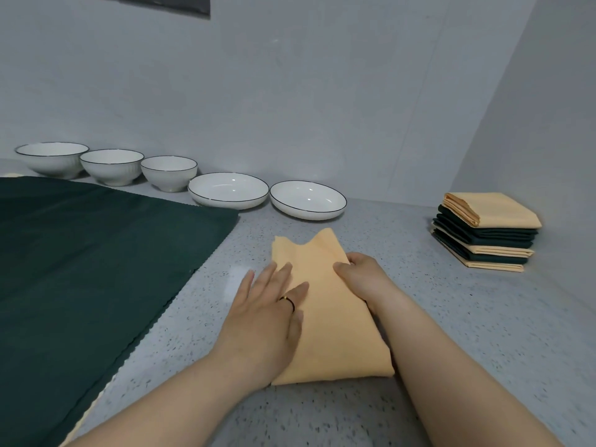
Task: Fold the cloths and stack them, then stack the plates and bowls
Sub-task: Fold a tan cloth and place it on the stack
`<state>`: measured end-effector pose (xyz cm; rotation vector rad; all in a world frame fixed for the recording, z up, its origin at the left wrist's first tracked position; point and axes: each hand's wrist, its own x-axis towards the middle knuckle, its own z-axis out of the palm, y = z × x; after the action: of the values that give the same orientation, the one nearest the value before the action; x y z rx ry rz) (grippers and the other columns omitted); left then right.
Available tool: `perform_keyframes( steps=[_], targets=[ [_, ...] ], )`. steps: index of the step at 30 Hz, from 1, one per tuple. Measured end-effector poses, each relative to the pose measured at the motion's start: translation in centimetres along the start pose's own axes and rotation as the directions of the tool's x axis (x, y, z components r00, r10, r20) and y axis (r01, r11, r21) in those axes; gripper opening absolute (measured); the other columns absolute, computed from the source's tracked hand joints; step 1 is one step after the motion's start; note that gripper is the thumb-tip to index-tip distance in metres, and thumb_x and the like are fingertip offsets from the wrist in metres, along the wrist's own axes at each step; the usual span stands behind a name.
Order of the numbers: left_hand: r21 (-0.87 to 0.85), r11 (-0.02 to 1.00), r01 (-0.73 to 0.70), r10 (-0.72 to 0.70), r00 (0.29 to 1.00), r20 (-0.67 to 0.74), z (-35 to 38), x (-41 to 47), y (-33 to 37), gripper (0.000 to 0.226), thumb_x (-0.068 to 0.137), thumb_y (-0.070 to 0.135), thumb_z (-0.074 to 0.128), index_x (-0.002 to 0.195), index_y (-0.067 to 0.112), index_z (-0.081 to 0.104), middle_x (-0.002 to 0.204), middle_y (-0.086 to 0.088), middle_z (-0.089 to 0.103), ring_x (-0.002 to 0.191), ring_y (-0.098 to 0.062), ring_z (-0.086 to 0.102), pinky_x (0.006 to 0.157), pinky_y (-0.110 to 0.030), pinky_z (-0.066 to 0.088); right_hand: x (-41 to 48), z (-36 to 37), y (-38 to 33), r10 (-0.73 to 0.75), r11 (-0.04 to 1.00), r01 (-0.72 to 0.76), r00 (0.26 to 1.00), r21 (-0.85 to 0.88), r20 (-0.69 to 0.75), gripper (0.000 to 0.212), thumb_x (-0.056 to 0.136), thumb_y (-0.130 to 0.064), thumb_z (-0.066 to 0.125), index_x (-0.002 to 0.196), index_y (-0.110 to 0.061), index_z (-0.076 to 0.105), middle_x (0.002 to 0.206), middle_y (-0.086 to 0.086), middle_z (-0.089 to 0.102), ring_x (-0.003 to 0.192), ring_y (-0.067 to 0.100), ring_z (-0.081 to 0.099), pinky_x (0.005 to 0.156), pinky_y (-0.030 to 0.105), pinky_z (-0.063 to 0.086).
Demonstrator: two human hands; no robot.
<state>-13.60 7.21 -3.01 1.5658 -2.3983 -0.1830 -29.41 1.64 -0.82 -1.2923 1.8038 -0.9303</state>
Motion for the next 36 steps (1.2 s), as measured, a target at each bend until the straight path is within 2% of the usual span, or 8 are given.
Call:
perform_keyframes(
  steps=[4, 8, 12, 16, 20, 27, 32, 36],
  targets=[
    [-0.003, 0.983, -0.185, 0.184, 0.978, 0.094, 0.4, -1.2, 1.6, 0.084, 0.068, 0.049, -0.016, 0.148, 0.03, 0.001, 0.155, 0.01, -0.016, 0.141, -0.006, -0.02, 0.097, -0.014, -0.027, 0.0, 0.2, 0.0, -0.025, 1.0, 0.025, 1.0, -0.003, -0.015, 0.029, 0.093, -0.009, 0.044, 0.119, -0.004, 0.056, 0.107, 0.012, 0.062, 0.087, 0.019, 0.054, 0.058, 0.016, 0.039],
    [0.033, 0.985, -0.172, 0.163, 0.969, 0.187, 1.1, -1.2, 2.0, 0.058, 0.095, 0.044, 0.001, 0.148, 0.023, -0.005, 0.156, 0.005, -0.014, 0.143, -0.008, -0.016, 0.101, -0.017, -0.021, 0.0, 0.3, 0.1, -0.037, 0.999, 0.037, 0.999, 0.006, -0.018, 0.034, 0.093, -0.009, 0.046, 0.126, -0.005, 0.05, 0.123, 0.014, 0.058, 0.09, 0.02, 0.055, 0.06, 0.018, 0.041],
    [0.049, 0.983, -0.174, 0.159, 0.961, 0.227, 1.4, -1.1, 1.8, 0.054, 0.1, 0.037, 0.015, 0.148, 0.021, -0.005, 0.156, 0.003, -0.014, 0.143, -0.009, -0.015, 0.105, -0.018, -0.017, -0.3, 0.2, 0.0, -0.062, 0.994, 0.055, 0.995, -0.094, -0.073, 0.057, 0.094, -0.016, 0.045, 0.145, -0.014, 0.019, 0.139, 0.009, 0.042, 0.12, 0.025, 0.049, 0.092, 0.028, 0.04],
    [0.091, 0.977, -0.192, 0.165, 0.956, 0.242, 1.6, -1.0, 1.8, 0.067, 0.085, 0.043, -0.001, 0.149, 0.02, -0.004, 0.156, 0.003, -0.012, 0.143, -0.009, -0.014, 0.103, -0.018, -0.018, -3.8, 0.1, 0.5, -0.338, 0.769, 0.291, 0.941, -0.569, 0.024, 0.058, 0.097, -0.016, 0.035, 0.148, -0.019, 0.007, 0.156, 0.0, 0.005, 0.143, 0.018, 0.01, 0.113, 0.027, 0.015],
    [0.062, 0.982, -0.178, 0.158, 0.958, 0.24, 1.6, -0.9, 1.8, 0.056, 0.1, 0.036, 0.015, 0.148, 0.017, -0.007, 0.156, 0.003, -0.014, 0.143, -0.009, -0.016, 0.103, -0.019, -0.018, -6.6, 0.3, 2.9, -0.271, 0.652, 0.392, 0.92, -0.649, 0.284, 0.051, 0.101, -0.022, 0.025, 0.148, -0.021, 0.005, 0.157, -0.007, -0.007, 0.144, 0.008, -0.002, 0.115, 0.021, 0.002],
    [0.061, 0.981, -0.184, 0.16, 0.947, 0.278, 1.9, -0.7, 1.7, 0.058, 0.098, 0.041, 0.008, 0.147, 0.016, -0.011, 0.155, 0.004, -0.018, 0.142, -0.008, -0.019, 0.104, -0.02, -0.02, -1.8, 0.6, 2.5, -0.208, 0.54, 0.383, 0.923, -0.749, 0.322, 0.05, 0.102, -0.029, 0.019, 0.148, -0.016, 0.006, 0.157, 0.0, -0.002, 0.145, 0.01, -0.003, 0.116, 0.027, -0.006],
    [0.086, 0.975, -0.204, 0.171, 0.939, 0.297, 2.1, -0.3, 1.6, 0.109, 0.043, 0.049, -0.024, 0.147, 0.017, -0.012, 0.153, 0.006, -0.022, 0.142, -0.009, -0.019, 0.099, -0.022, -0.024, 3.8, 1.3, 1.0, -0.185, 0.565, 0.333, 0.943, -0.755, 0.277, 0.051, 0.101, -0.031, 0.018, 0.148, -0.015, 0.009, 0.158, 0.001, 0.002, 0.145, 0.012, 0.0, 0.116, 0.03, -0.005],
    [0.09, 0.973, -0.212, 0.176, 0.936, 0.305, 1.9, 0.0, 1.6, 0.112, 0.04, 0.049, -0.023, 0.147, 0.018, -0.012, 0.153, 0.005, -0.023, 0.142, -0.009, -0.019, 0.098, -0.025, -0.025, 5.7, 1.8, 0.8, -0.192, 0.543, 0.31, 0.951, -0.781, 0.244, 0.05, 0.101, -0.031, 0.017, 0.148, -0.014, 0.012, 0.157, 0.002, 0.006, 0.145, 0.012, 0.003, 0.116, 0.032, -0.005]
  ],
)
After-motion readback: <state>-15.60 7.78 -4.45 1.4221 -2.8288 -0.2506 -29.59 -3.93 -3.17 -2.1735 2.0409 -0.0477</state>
